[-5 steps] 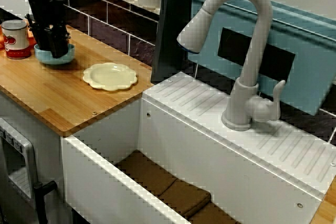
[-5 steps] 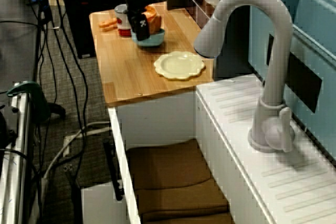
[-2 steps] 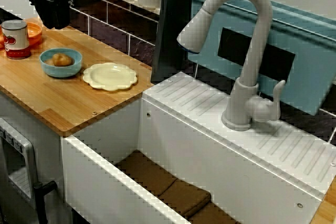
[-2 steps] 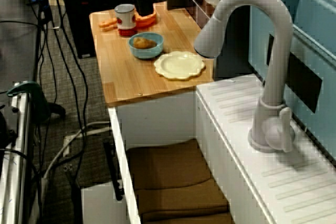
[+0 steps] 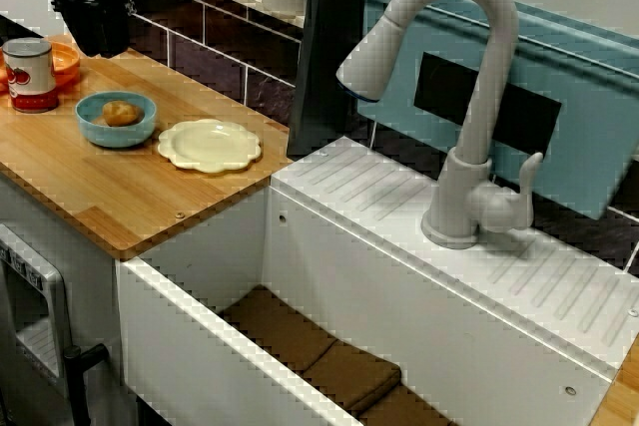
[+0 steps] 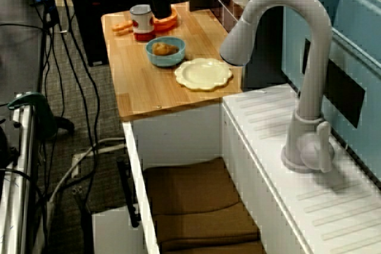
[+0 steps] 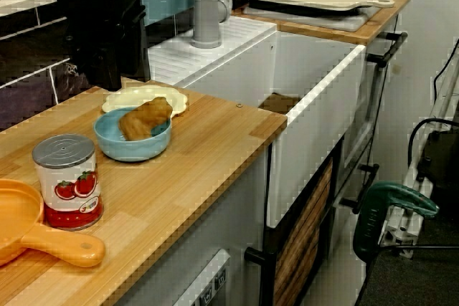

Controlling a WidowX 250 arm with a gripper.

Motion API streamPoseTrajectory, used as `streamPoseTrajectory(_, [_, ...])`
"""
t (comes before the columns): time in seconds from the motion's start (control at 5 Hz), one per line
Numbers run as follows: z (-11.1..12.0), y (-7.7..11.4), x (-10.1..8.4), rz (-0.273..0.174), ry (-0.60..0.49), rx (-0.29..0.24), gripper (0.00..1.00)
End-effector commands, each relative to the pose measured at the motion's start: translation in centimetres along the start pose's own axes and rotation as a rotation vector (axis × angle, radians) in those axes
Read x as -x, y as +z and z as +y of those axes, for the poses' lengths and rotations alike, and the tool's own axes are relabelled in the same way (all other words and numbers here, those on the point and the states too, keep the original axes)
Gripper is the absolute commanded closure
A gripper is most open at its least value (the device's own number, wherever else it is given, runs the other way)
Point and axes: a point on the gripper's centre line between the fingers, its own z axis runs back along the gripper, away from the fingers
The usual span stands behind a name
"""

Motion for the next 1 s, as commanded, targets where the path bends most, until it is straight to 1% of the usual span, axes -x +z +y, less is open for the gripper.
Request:
streamPoseTrajectory(0.0, [0.7,2.1,0.6,-0.08,-0.025,-0.109,0.0])
streamPoseTrajectory(0.2, [2.0,2.3,1.1,-0.102,-0.031,-0.164,0.0])
streamPoseTrajectory(0.4, [2.8,1.7,1.7,-0.098,-0.023,-0.182,0.0])
streamPoseTrajectory(0.8, [3.0,0.2,2.5,-0.092,-0.02,-0.195,0.0])
